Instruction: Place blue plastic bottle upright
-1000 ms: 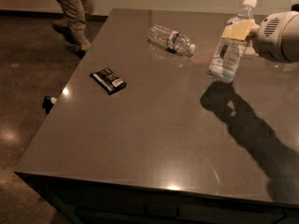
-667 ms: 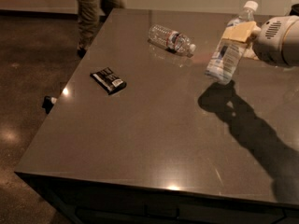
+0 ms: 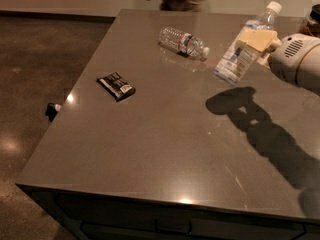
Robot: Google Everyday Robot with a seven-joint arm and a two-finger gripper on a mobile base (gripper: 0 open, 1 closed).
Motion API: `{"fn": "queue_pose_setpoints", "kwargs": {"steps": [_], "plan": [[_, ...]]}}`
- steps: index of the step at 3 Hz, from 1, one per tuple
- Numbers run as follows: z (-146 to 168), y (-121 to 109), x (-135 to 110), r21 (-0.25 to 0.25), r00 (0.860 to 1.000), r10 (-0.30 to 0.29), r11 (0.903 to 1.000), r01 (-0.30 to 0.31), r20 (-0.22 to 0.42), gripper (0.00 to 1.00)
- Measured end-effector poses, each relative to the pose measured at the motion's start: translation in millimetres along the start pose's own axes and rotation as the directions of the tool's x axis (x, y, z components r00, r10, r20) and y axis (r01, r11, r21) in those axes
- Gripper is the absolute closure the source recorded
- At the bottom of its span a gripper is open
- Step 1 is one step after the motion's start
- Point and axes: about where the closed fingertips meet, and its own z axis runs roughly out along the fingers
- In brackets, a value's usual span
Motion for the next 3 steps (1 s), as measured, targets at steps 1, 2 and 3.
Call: {"fn": "queue_pose_setpoints", "kwargs": {"steps": [1,2,3], "plan": [[3.0,-2.9,8.3,0.068,0.994,-0.062,0.9954,0.068,-0.089,1.0],[5.9,-2.7,8.4,0.101,0.981,-0.124,0.985,0.14,-0.146,1.0],[8.5,-2.7,2.2,0.113,0.964,-0.184,0.9716,0.208,-0.19,1.0]]}}
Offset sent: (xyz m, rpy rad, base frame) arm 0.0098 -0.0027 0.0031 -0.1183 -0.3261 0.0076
